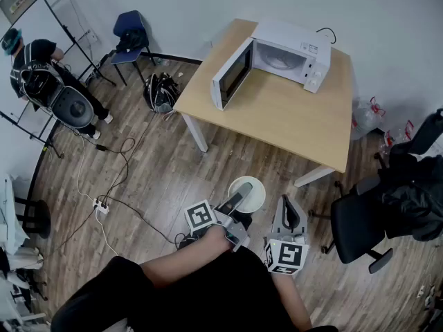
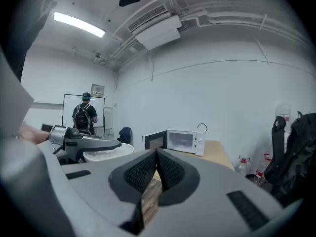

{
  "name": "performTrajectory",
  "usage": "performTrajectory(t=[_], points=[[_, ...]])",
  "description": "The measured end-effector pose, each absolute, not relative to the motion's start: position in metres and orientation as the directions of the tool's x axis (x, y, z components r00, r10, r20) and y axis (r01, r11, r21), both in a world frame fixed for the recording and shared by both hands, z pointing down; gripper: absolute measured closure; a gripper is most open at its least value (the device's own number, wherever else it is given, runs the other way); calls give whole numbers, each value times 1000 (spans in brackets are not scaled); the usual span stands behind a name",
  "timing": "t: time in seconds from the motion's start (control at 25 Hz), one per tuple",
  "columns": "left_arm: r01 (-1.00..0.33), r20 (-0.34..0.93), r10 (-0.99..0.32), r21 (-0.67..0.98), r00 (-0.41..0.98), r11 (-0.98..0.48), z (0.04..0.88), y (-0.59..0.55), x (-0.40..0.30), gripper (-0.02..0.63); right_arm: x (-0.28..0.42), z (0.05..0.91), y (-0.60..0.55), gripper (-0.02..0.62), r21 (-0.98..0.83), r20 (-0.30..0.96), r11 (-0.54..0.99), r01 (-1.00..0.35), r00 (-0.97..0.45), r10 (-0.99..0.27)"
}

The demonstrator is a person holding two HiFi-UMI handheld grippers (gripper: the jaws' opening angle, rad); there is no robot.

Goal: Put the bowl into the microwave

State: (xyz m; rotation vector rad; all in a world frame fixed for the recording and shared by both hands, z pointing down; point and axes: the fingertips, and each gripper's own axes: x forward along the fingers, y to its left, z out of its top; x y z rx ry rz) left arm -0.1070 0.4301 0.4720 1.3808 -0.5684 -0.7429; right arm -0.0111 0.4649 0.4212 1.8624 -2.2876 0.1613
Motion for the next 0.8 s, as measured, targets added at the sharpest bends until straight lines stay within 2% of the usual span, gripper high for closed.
performTrajectory(t=[0.4,0.8], points=[[139,-89,-778,990,622,-2,460,425,-107,380,6,416,464,535,-7,170,213,-977,-211,-963],[130,-72,-797,991,599,9,467,386,-109,380,37,428,449,535,-55,167,163,-985,-170,-971]])
